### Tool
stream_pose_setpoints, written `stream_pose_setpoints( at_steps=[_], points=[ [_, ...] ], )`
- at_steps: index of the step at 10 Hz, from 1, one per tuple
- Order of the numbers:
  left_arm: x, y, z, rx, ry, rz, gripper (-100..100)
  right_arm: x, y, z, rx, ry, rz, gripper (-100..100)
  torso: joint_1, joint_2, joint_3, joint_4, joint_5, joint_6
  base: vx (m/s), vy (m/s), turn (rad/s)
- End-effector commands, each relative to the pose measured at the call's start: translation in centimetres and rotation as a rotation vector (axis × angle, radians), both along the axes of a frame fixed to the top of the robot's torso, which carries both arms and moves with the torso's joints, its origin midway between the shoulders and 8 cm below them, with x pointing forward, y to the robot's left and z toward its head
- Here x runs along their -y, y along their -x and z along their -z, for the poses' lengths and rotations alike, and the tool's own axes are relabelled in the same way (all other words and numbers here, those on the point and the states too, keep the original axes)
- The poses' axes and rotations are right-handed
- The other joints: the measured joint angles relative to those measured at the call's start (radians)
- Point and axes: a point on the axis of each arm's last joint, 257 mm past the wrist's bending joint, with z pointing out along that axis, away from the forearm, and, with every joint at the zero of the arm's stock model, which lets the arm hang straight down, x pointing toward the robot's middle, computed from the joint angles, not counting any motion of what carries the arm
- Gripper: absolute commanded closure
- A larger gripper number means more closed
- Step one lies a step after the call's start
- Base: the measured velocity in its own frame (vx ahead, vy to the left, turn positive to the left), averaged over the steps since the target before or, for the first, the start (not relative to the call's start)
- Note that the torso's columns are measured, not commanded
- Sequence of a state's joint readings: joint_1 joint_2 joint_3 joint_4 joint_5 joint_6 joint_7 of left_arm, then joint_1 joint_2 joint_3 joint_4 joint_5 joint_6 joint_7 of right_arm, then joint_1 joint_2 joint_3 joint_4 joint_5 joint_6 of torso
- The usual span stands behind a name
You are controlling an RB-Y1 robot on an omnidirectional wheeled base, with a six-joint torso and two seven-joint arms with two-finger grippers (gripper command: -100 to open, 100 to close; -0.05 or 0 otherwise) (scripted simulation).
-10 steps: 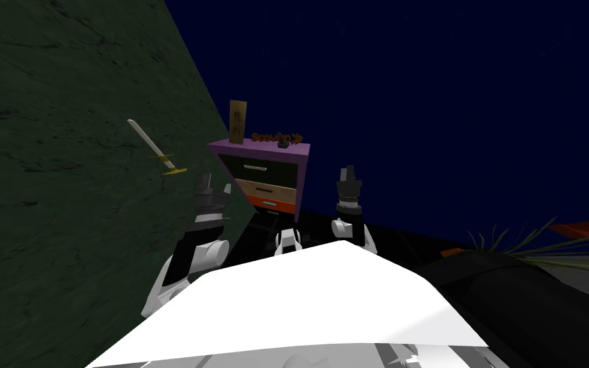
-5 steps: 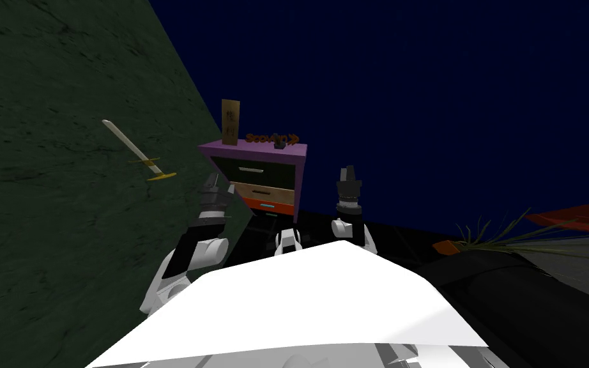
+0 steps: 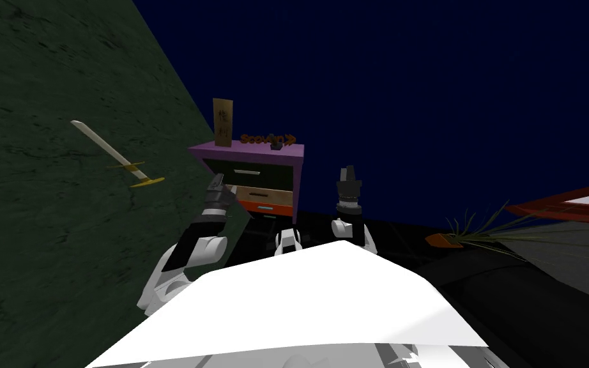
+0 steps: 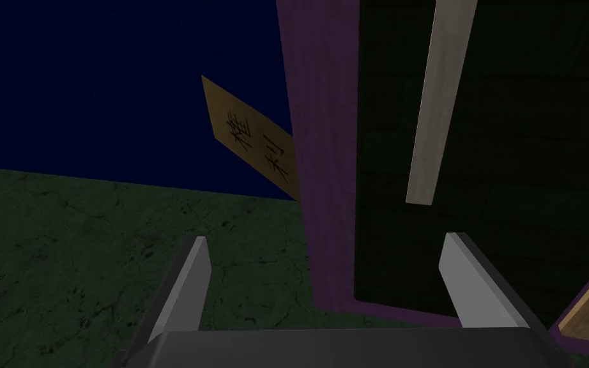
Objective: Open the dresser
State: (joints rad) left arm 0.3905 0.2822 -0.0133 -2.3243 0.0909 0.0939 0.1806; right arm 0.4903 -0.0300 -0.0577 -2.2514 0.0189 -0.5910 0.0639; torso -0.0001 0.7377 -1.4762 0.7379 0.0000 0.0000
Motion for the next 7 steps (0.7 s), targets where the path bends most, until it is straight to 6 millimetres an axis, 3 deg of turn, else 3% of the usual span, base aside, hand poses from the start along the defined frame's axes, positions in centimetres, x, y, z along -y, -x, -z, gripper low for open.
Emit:
stream_pose_setpoints(
  at_steps=[1,7],
  points=[
    [0.1,-0.6,0.9,-0.053,-0.029,0.009,-100,0.0,0.0,0.0,0.000,0.000,0.000,0,0.000,0.000,0.000,0.000,0.000,0.000,0.031,0.016,-0.094],
    [-0.2,-1.9,3.3,-0.184,-0.115,0.017,-100,0.0,0.0,0.0,0.000,0.000,0.000,0,0.000,0.000,0.000,0.000,0.000,0.000,0.040,0.022,-0.108]
  ],
)
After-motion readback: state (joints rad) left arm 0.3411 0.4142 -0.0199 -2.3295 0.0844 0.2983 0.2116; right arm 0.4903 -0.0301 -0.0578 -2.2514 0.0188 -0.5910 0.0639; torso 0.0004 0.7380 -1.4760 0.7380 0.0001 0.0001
